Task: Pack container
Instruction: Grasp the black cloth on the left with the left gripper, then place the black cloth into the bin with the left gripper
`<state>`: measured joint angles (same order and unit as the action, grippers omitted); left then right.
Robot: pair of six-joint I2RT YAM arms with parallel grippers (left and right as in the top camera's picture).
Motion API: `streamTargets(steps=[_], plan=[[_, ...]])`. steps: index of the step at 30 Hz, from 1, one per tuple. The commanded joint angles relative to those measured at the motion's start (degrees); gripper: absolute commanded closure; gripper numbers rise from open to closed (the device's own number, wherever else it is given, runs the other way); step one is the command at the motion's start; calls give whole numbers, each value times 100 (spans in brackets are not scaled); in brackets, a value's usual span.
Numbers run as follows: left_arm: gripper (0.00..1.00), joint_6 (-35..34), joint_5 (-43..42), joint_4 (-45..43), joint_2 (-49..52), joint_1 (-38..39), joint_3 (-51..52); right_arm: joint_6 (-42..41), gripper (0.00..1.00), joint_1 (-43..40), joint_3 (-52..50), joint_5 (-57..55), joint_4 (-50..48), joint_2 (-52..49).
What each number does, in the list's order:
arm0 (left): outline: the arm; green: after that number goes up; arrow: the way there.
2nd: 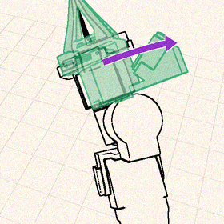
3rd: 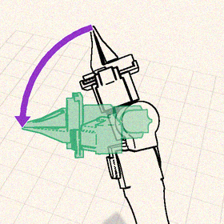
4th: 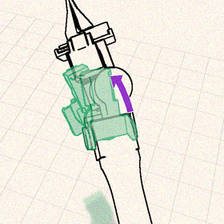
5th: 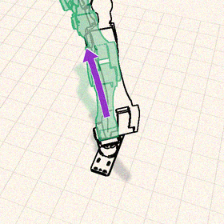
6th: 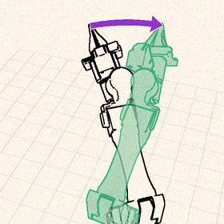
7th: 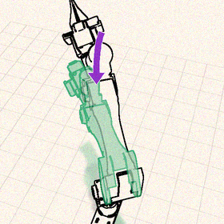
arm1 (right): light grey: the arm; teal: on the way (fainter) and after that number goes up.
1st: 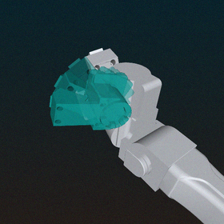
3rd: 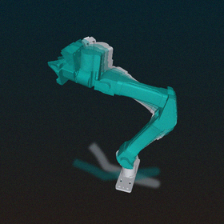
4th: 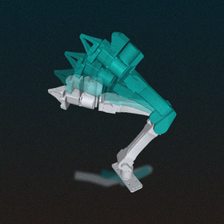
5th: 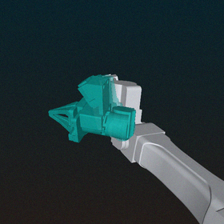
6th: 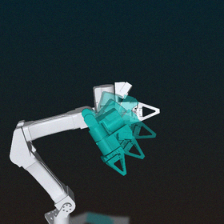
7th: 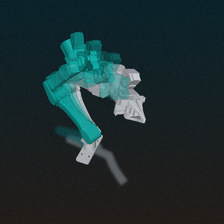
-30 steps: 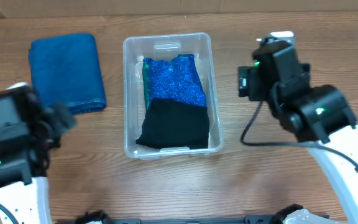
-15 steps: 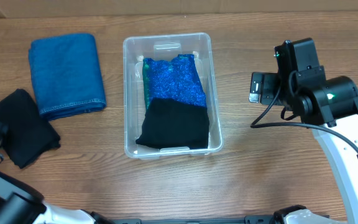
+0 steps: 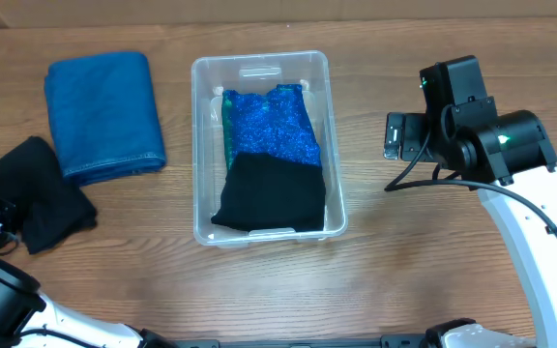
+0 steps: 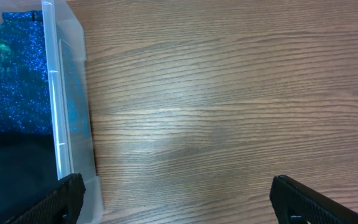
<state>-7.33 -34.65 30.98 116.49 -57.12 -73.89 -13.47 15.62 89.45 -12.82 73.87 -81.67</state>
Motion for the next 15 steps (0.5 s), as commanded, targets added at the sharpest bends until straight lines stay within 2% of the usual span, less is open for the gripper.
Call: streamTargets(steps=[1, 4, 7, 9, 11, 15], plan=[[96, -551, -981, 286, -809, 122, 44, -26, 0, -26, -26, 11, 26, 9], [96, -1427, -1091, 334, -2260, 170, 44, -26, 0, -26, -26, 11, 22, 9], [96, -1797, -1191, 422, -3519, 614, 44, -24, 0, -26, -26, 122, 24, 9], [96, -1801, -1121, 525, -4249, 1309, 44, -24, 0, -26, -26, 157, 33, 9], [96, -1803, -916, 551, -4730, 2352, 44, -26, 0, -26, -26, 160, 44, 9], [96, -1797, 494, 645, -4811, 4629, 44, -24, 0, -26, -26, 245, 74, 9]])
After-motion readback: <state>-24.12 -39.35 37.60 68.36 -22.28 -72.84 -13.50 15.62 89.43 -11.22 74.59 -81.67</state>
